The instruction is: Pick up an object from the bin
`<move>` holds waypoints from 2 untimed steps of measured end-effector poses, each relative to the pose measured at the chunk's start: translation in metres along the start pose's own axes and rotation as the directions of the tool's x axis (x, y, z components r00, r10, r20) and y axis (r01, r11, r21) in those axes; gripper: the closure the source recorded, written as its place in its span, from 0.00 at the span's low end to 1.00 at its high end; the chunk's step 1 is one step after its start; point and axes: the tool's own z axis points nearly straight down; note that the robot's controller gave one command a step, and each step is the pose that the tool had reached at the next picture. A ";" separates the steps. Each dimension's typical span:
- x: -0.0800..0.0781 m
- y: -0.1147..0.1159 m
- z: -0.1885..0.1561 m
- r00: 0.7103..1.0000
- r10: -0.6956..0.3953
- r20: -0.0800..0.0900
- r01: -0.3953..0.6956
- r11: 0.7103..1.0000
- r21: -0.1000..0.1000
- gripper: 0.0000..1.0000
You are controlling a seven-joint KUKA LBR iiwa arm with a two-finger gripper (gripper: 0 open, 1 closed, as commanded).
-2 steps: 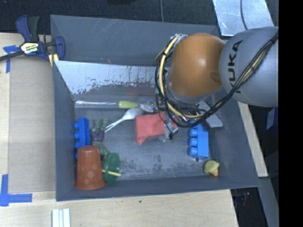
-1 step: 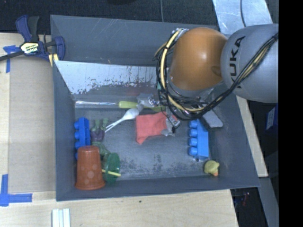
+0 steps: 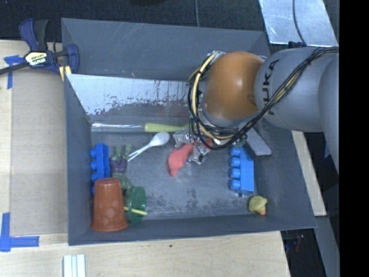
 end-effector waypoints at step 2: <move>-0.010 0.007 -0.061 1.000 0.018 -0.004 -0.018 1.000 -0.004 1.00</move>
Offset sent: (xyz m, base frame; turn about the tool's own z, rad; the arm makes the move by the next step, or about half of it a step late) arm 0.0104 0.0343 0.1733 0.0541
